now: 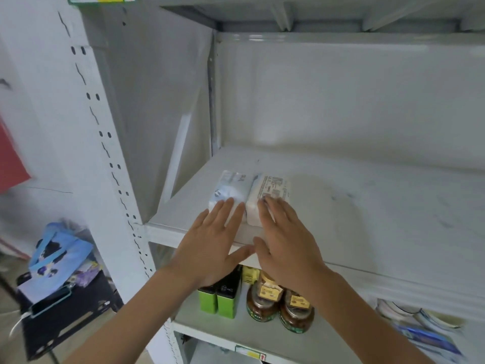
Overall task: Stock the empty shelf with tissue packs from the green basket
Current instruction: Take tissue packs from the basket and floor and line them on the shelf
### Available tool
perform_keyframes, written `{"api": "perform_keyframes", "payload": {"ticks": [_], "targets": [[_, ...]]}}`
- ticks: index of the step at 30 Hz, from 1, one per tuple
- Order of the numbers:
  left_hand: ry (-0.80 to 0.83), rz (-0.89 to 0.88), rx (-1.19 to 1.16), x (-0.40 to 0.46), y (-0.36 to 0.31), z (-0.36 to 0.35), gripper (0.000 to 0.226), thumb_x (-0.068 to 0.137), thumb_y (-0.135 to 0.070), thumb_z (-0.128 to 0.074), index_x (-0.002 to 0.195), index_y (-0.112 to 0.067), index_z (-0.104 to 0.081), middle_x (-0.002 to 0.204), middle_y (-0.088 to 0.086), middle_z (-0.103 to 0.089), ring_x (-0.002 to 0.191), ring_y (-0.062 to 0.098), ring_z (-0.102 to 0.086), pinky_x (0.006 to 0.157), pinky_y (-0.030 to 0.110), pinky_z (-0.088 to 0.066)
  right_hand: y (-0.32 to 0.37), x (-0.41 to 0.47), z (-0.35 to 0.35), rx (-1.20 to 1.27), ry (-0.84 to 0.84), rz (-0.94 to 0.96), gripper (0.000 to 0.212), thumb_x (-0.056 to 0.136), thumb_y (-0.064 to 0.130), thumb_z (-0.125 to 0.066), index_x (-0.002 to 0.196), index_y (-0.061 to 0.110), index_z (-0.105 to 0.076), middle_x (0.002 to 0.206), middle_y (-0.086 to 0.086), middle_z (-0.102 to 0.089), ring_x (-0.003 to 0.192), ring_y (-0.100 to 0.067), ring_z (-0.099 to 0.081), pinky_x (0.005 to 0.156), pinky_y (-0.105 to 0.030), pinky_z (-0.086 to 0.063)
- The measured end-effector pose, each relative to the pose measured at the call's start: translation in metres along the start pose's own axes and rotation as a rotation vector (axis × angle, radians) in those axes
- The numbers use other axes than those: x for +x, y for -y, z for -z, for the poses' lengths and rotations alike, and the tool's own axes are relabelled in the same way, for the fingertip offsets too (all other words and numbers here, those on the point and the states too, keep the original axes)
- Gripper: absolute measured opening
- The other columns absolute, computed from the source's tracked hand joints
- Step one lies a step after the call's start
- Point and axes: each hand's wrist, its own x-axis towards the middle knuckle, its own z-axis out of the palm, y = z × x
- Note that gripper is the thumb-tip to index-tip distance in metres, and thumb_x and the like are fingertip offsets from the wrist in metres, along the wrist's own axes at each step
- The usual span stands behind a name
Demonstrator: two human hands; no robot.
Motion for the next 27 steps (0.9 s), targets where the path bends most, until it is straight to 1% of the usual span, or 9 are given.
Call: {"api": "perform_keyframes", "payload": {"ticks": [3,6,10,15,19,22,24,26,27], "targets": [[0.120,0.016,-0.037,0.034,0.014,0.003,0.101,0.090,-0.084,-0.017,0.167,-0.024,0.008,0.176,0.004,0.012,0.162,0.021,0.009,0.129,0.046,-0.005,-0.015,0.030,-0.006,0.031,0.057,-0.001,0.076,0.105,0.040,-0.041,0.168,0.015,-0.005,0.178,-0.002,0.001,0.164,-0.023,0.003,0.131,-0.040,-0.017],[0.212,0.036,-0.080,0.073,0.023,0.005,0.106,0.089,-0.085,-0.031,0.167,-0.025,0.009,0.176,0.002,0.015,0.162,0.019,0.011,0.131,0.048,-0.002,-0.029,0.062,-0.011,0.038,0.094,-0.027,0.082,0.102,0.038,-0.046,0.168,0.015,-0.004,0.178,-0.001,0.002,0.164,-0.022,0.003,0.131,-0.042,-0.020],[0.285,0.080,-0.126,0.121,0.033,0.003,0.123,0.080,-0.085,-0.055,0.167,-0.025,0.006,0.176,0.002,0.011,0.162,0.020,0.007,0.129,0.056,-0.007,-0.040,0.096,-0.016,0.059,0.108,-0.070,0.090,0.094,0.036,-0.053,0.168,0.014,-0.007,0.178,-0.002,-0.002,0.164,-0.023,-0.001,0.129,-0.041,-0.021],[0.308,0.099,-0.180,0.160,0.047,-0.001,0.133,0.070,-0.086,-0.066,0.167,-0.027,0.001,0.177,0.001,0.007,0.163,0.021,0.004,0.125,0.065,-0.016,-0.052,0.128,-0.026,0.105,0.086,-0.119,0.090,0.093,0.035,-0.056,0.169,0.016,-0.010,0.178,0.001,-0.005,0.164,-0.019,-0.002,0.130,-0.039,-0.020],[0.303,0.082,-0.223,0.183,0.060,-0.004,0.135,0.062,-0.086,-0.071,0.167,-0.027,-0.009,0.176,0.003,-0.003,0.162,0.023,-0.006,0.124,0.062,-0.022,-0.060,0.150,-0.037,0.136,0.062,-0.150,0.090,0.094,0.036,-0.057,0.169,0.018,-0.011,0.178,0.002,-0.005,0.164,-0.016,-0.001,0.129,-0.038,-0.018],[0.292,0.077,-0.235,0.197,0.067,-0.010,0.134,0.062,-0.086,-0.073,0.167,-0.031,-0.010,0.176,0.000,-0.005,0.162,0.023,-0.009,0.125,0.061,-0.021,-0.068,0.164,-0.043,0.142,0.057,-0.159,0.090,0.093,0.038,-0.057,0.169,0.018,-0.011,0.178,0.002,-0.006,0.164,-0.016,0.000,0.129,-0.039,-0.019],[0.292,0.062,-0.281,0.206,0.073,-0.013,0.136,0.061,-0.083,-0.077,0.167,-0.031,-0.010,0.176,0.000,-0.004,0.162,0.023,-0.010,0.128,0.053,-0.019,-0.072,0.175,-0.047,0.128,0.060,-0.165,0.091,0.092,0.039,-0.057,0.168,0.018,-0.011,0.178,0.002,-0.006,0.164,-0.016,-0.001,0.128,-0.040,-0.020],[0.296,0.049,-0.307,0.216,0.079,-0.015,0.139,0.059,-0.080,-0.081,0.167,-0.029,-0.010,0.177,0.000,-0.004,0.162,0.023,-0.010,0.126,0.042,-0.018,-0.075,0.184,-0.049,0.111,0.070,-0.181,0.094,0.090,0.041,-0.058,0.168,0.018,-0.010,0.178,0.003,-0.005,0.164,-0.016,0.000,0.127,-0.041,-0.021],[0.298,0.045,-0.311,0.222,0.082,-0.015,0.141,0.058,-0.078,-0.083,0.167,-0.027,-0.011,0.176,0.000,-0.005,0.161,0.023,-0.011,0.125,0.040,-0.018,-0.076,0.189,-0.050,0.099,0.078,-0.187,0.095,0.090,0.042,-0.058,0.168,0.018,-0.009,0.178,0.003,-0.005,0.164,-0.016,0.000,0.127,-0.041,-0.022]]}}
